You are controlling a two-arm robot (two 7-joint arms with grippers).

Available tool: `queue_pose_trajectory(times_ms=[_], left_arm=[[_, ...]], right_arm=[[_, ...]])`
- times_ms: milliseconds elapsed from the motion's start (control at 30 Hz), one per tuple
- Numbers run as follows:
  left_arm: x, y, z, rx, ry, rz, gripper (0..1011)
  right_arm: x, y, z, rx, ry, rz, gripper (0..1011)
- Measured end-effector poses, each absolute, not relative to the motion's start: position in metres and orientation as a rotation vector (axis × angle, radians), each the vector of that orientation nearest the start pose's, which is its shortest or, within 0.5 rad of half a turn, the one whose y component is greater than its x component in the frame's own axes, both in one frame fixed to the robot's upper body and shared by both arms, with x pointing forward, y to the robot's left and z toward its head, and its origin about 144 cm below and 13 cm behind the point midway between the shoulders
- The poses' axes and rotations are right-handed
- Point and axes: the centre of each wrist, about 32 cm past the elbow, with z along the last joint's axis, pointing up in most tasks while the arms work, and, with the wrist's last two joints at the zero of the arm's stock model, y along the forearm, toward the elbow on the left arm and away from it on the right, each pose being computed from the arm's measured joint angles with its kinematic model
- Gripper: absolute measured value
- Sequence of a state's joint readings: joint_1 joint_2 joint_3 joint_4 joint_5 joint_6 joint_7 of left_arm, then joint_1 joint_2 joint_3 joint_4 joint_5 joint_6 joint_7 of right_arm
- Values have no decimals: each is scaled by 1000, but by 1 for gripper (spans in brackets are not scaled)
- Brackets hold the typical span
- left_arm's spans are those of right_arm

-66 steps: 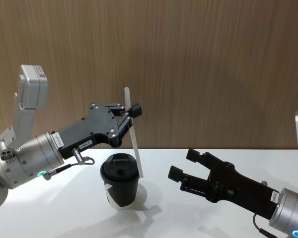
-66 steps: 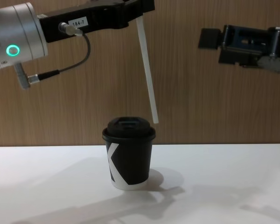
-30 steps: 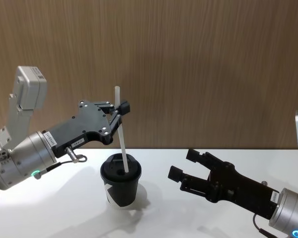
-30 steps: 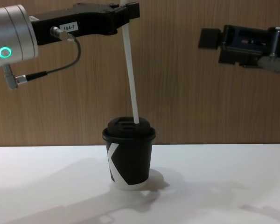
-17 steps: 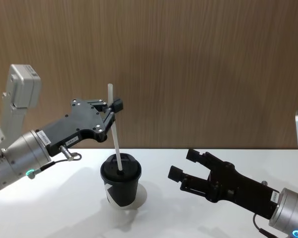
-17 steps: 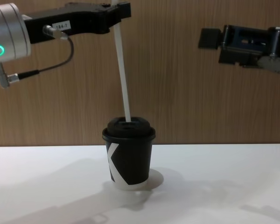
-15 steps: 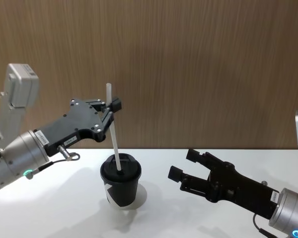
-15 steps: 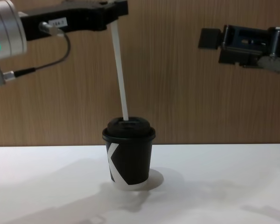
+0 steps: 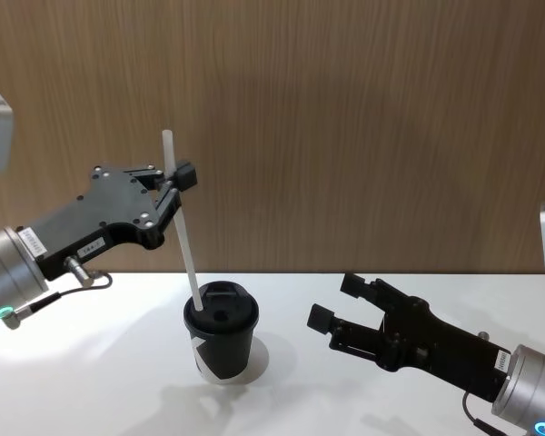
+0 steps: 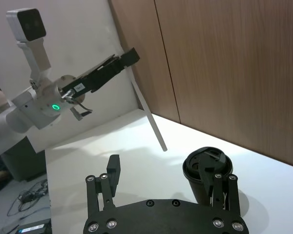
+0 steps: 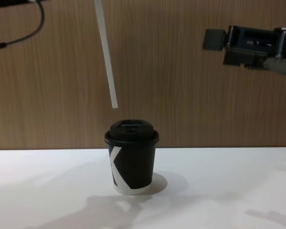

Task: Pick up the straw with one hand, pass it to the other hand, and insert it into the cup.

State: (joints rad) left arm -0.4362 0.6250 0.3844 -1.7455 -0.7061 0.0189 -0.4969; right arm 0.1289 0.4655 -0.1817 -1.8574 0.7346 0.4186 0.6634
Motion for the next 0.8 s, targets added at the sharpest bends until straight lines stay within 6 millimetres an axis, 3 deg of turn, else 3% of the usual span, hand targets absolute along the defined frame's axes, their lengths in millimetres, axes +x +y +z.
queue_pose_trajectory(times_ms=[300, 800], left_arm=[[509, 278, 1334, -179, -242, 649, 5], [502, 281, 1333, -175, -223, 683, 5]], right_arm=[[469, -269, 1267, 112, 223, -524, 1001], [469, -269, 1267, 112, 223, -524, 1001]])
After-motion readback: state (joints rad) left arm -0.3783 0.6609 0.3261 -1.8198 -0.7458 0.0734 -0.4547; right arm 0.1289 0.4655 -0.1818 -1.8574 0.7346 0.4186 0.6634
